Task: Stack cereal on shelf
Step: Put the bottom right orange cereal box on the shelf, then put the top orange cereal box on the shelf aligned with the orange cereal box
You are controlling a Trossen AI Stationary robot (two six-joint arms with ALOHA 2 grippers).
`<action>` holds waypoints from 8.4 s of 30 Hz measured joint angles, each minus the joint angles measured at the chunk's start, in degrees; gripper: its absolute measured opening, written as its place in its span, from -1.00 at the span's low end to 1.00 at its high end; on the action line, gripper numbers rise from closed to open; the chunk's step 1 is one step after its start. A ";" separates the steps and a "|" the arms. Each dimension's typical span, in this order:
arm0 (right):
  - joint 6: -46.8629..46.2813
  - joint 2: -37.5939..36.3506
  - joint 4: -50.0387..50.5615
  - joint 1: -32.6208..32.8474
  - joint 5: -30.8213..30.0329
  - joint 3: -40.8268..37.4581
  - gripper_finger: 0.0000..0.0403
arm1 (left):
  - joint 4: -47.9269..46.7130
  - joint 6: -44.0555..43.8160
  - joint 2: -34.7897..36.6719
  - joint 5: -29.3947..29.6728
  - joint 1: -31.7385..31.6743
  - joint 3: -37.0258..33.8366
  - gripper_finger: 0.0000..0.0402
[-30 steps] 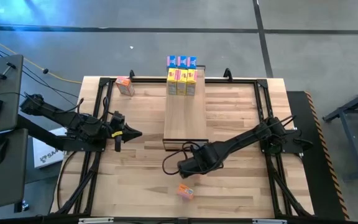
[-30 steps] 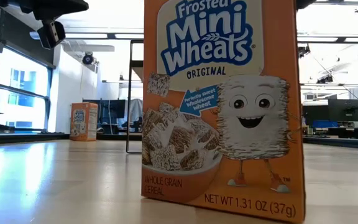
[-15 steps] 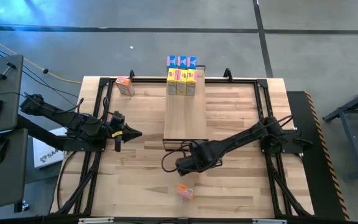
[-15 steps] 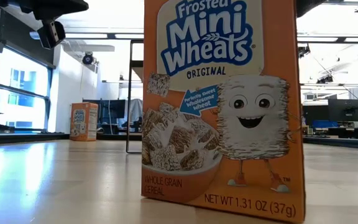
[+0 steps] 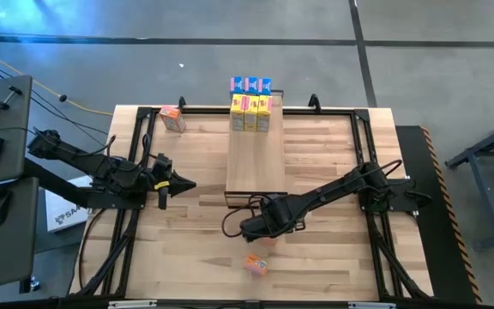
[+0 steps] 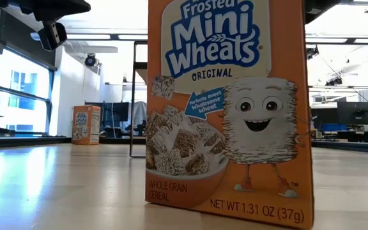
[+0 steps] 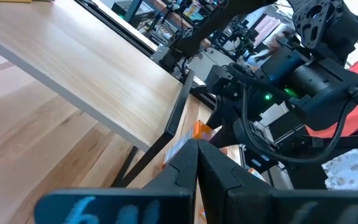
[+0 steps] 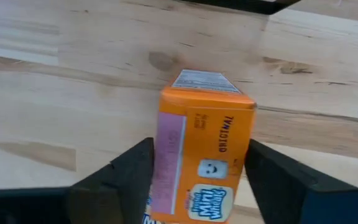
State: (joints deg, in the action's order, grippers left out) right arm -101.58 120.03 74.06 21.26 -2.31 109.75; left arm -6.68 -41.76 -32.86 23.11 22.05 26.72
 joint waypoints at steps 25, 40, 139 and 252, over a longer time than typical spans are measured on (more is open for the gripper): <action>7.23 -4.52 0.36 -2.14 2.09 24.93 -0.17 | -1.25 0.48 0.02 0.19 0.00 0.00 -1.00; 24.75 -12.06 8.98 -20.73 -5.49 24.74 -0.17 | -1.12 0.50 0.15 1.33 0.01 0.00 -1.00; 79.43 -11.39 15.34 -24.38 -9.94 13.15 -1.00 | -2.60 -0.13 0.14 3.52 -0.01 0.00 -1.00; 100.16 -57.83 -28.97 -40.50 8.82 -33.40 -1.00 | -72.15 44.49 -77.59 -13.38 -88.53 73.05 -0.97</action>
State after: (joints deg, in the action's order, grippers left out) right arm -1.42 62.19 45.09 -19.25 6.51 76.36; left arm -78.84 2.73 -110.46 9.74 -66.48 99.77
